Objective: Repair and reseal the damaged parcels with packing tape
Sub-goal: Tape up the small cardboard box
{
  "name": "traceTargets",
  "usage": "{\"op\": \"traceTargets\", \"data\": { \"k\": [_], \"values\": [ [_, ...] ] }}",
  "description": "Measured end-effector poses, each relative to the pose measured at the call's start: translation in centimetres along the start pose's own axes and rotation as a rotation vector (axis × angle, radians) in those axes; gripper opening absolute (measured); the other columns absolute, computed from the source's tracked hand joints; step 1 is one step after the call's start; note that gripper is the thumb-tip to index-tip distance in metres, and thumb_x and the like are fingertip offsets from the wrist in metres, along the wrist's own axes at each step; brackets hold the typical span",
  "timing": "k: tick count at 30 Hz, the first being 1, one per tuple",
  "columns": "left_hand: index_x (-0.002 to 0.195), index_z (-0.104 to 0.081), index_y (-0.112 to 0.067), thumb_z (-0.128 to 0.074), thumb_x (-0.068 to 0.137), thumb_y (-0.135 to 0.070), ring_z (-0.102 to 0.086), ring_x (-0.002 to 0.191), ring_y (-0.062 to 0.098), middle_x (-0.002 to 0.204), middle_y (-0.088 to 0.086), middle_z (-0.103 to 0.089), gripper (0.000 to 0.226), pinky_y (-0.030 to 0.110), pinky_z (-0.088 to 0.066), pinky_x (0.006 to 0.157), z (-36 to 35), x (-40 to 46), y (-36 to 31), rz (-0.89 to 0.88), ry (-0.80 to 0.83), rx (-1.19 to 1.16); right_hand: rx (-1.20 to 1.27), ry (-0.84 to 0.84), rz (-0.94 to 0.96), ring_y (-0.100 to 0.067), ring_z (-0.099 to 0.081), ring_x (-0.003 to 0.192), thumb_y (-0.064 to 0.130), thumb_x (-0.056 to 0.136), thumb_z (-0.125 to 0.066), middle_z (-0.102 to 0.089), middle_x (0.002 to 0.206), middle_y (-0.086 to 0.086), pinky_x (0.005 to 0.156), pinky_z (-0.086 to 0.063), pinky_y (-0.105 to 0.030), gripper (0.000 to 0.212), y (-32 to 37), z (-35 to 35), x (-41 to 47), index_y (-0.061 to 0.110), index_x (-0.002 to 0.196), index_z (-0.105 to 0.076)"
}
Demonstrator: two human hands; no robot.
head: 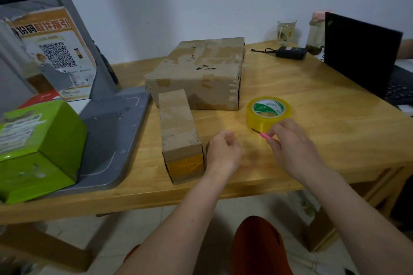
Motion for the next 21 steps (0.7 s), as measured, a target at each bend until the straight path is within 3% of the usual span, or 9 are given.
{"op": "traceTargets", "data": {
  "k": [3, 7, 11, 15, 17, 21],
  "values": [
    [0.131, -0.057, -0.016, -0.053, 0.098, -0.014, -0.054, 0.110, 0.009, 0.126, -0.002, -0.062, 0.033, 0.020, -0.039, 0.092, 0.1, 0.0, -0.1, -0.009, 0.005, 0.003, -0.156, 0.035, 0.056, -0.027, -0.029, 0.136, 0.029, 0.097, -0.050, -0.031, 0.151, -0.010, 0.094, -0.044, -0.042, 0.025, 0.9, 0.1, 0.8, 0.008, 0.101, -0.063],
    [0.132, -0.056, -0.014, -0.054, 0.097, -0.011, -0.055, 0.113, 0.010, 0.126, -0.002, -0.062, 0.035, 0.019, -0.039, 0.093, 0.1, -0.1, -0.1, -0.021, 0.016, 0.017, -0.239, 0.161, 0.037, -0.026, -0.024, 0.141, 0.024, 0.098, -0.049, -0.031, 0.153, -0.011, 0.099, -0.042, -0.040, 0.020, 1.5, -0.1, 2.0, 0.009, 0.104, -0.061],
    [0.131, -0.056, -0.015, -0.055, 0.097, -0.012, -0.056, 0.114, 0.011, 0.125, -0.003, -0.062, 0.035, 0.020, -0.040, 0.093, -0.1, -0.2, -0.1, -0.031, 0.016, 0.023, -0.276, 0.155, 0.019, -0.027, -0.041, 0.121, 0.024, 0.098, -0.051, -0.052, 0.121, -0.010, 0.080, -0.048, -0.039, 0.018, 2.4, 0.1, 2.6, 0.011, 0.087, -0.056],
    [0.130, -0.057, -0.015, -0.055, 0.097, -0.014, -0.057, 0.112, 0.010, 0.123, -0.004, -0.062, 0.034, 0.021, -0.044, 0.094, -0.2, -0.4, 0.2, -0.033, 0.021, 0.031, -0.165, 0.094, -0.048, -0.025, -0.051, 0.084, 0.023, 0.100, -0.047, -0.056, 0.087, -0.005, 0.059, -0.036, -0.034, 0.020, 2.8, 0.5, 3.4, 0.009, 0.087, -0.050],
    [0.131, -0.056, -0.015, -0.056, 0.097, -0.016, -0.057, 0.112, 0.010, 0.125, -0.003, -0.062, 0.035, 0.024, -0.046, 0.096, -0.1, -0.3, 0.3, -0.031, 0.021, 0.025, -0.102, 0.064, -0.075, -0.024, -0.053, 0.072, 0.029, 0.102, -0.042, -0.057, 0.079, -0.004, 0.056, -0.039, -0.035, 0.024, 2.6, 1.0, 3.6, 0.009, 0.094, -0.053],
    [0.135, -0.053, -0.018, -0.059, 0.097, -0.025, -0.056, 0.116, 0.012, 0.128, -0.004, -0.059, 0.039, 0.023, -0.043, 0.094, -0.3, -0.2, 0.4, -0.003, 0.014, 0.011, 0.072, 0.096, -0.059, -0.024, -0.055, 0.075, 0.042, 0.101, -0.037, -0.056, 0.080, -0.002, 0.060, -0.042, -0.038, 0.026, 1.9, 1.7, 3.3, 0.019, 0.100, -0.050]
  ]
}}
Point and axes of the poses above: each hand's wrist, its own x-axis towards the middle knuckle, its own z-axis out of the back of the hand, y = z × x, the point moved 1 cm from there along x, towards the middle knuckle
